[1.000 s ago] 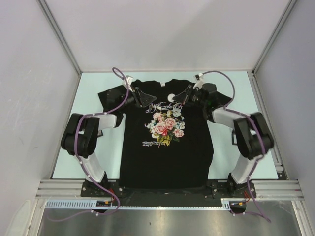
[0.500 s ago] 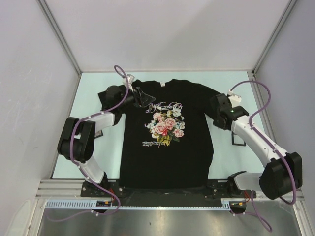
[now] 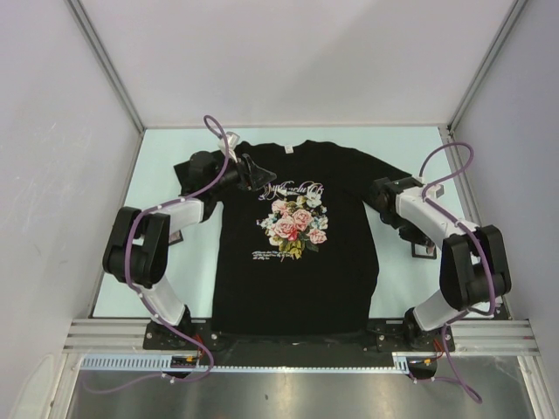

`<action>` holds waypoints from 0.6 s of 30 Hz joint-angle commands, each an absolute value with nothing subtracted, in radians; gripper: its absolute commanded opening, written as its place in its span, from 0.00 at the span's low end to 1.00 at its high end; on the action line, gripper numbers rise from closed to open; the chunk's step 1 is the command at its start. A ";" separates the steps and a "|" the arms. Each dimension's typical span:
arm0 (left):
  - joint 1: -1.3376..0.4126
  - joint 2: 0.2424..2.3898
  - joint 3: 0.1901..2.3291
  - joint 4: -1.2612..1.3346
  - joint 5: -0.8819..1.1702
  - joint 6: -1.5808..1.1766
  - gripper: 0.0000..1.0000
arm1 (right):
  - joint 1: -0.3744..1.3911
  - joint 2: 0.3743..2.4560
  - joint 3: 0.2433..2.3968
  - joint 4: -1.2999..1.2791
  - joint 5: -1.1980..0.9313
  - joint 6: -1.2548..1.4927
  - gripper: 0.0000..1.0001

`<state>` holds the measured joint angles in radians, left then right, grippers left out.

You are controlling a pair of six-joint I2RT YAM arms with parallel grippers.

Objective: Remove the brooch from the garment

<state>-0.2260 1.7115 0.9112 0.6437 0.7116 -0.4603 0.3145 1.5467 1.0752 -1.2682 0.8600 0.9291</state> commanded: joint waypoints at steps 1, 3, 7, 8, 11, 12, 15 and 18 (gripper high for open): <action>-0.229 1.713 0.950 0.667 0.736 -0.437 0.69 | 0.290 1.575 1.114 -1.198 0.954 0.924 0.00; -0.229 1.712 0.950 0.666 0.738 -0.436 0.70 | 0.279 1.594 1.114 -1.169 0.956 0.885 0.00; -0.229 1.713 0.953 0.661 0.741 -0.434 0.69 | 0.250 1.621 1.114 -1.077 0.910 0.830 0.00; -0.229 1.715 0.953 0.660 0.741 -0.433 0.70 | 0.242 1.637 1.114 -1.068 0.917 0.827 0.00; -0.229 1.709 0.951 0.658 0.742 -0.426 0.75 | 0.221 1.666 1.114 -1.043 0.911 0.818 0.00; -0.229 1.706 0.948 0.658 0.735 -0.425 0.75 | 0.218 1.675 1.114 -1.032 0.916 0.816 0.00; -0.229 1.706 0.950 0.655 0.736 -0.420 0.75 | 0.212 1.704 1.114 -1.014 0.934 0.805 0.00; -0.229 1.706 0.950 0.653 0.735 -0.419 0.75 | 0.199 1.735 1.114 -1.003 0.943 0.802 0.00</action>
